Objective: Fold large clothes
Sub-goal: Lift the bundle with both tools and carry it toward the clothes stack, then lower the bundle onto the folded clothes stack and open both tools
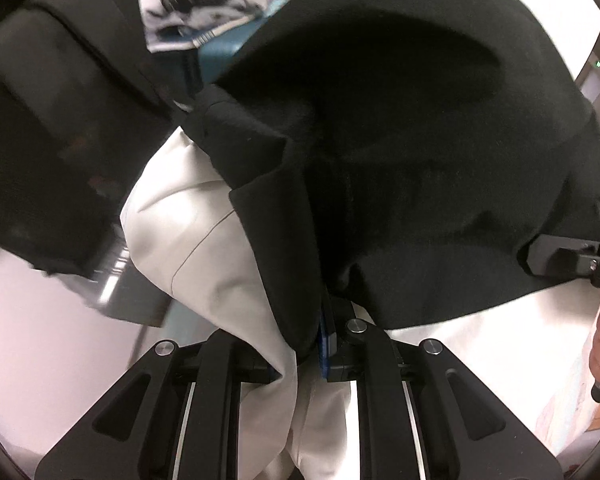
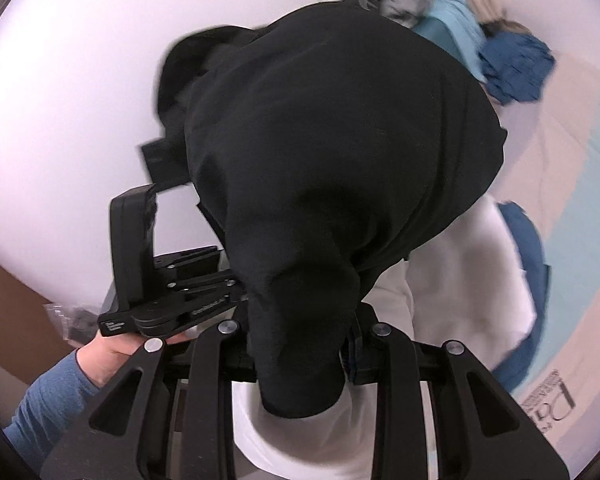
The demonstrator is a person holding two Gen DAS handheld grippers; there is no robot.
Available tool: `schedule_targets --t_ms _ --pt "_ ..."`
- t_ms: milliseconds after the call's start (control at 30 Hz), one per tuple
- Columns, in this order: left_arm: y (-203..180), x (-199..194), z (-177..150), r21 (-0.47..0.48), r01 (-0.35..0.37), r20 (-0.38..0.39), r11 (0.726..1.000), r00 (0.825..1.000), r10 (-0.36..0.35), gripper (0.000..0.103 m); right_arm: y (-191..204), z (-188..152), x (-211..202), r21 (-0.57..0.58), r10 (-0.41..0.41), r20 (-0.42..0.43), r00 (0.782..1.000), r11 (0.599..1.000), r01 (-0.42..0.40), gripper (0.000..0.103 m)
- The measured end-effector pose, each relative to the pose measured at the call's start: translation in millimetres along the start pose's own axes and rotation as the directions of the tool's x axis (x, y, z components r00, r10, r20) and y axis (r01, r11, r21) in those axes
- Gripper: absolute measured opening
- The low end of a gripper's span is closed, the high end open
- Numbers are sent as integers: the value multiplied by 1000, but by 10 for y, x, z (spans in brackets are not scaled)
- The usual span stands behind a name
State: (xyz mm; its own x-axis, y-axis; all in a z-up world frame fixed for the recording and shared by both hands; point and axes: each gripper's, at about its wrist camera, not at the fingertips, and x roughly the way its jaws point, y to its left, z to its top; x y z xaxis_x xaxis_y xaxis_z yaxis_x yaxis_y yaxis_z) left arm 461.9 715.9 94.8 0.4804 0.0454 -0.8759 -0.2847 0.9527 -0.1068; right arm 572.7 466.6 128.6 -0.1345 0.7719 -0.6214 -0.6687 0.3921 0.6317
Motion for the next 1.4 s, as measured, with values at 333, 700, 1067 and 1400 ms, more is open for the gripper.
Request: schedule_targets --t_ms 333,700,1067,1400 --pt "-214 870 -106 21 2 -22 1000 1000 -2 13 -962 -209 265 65 -205 -60 977 976 209 25" --pt "-323 1310 -133 42 -53 -38 998 998 55 18 -1515 -56 665 79 -306 -84 948 947 312 27" --pt "-254 1664 -223 25 -48 -62 999 997 49 24 -1841 -253 829 134 -275 -72 959 950 282 32" --pt "-265 1577 -251 12 -85 -33 996 996 86 30 -1847 -283 789 170 -271 -26 962 947 271 46"
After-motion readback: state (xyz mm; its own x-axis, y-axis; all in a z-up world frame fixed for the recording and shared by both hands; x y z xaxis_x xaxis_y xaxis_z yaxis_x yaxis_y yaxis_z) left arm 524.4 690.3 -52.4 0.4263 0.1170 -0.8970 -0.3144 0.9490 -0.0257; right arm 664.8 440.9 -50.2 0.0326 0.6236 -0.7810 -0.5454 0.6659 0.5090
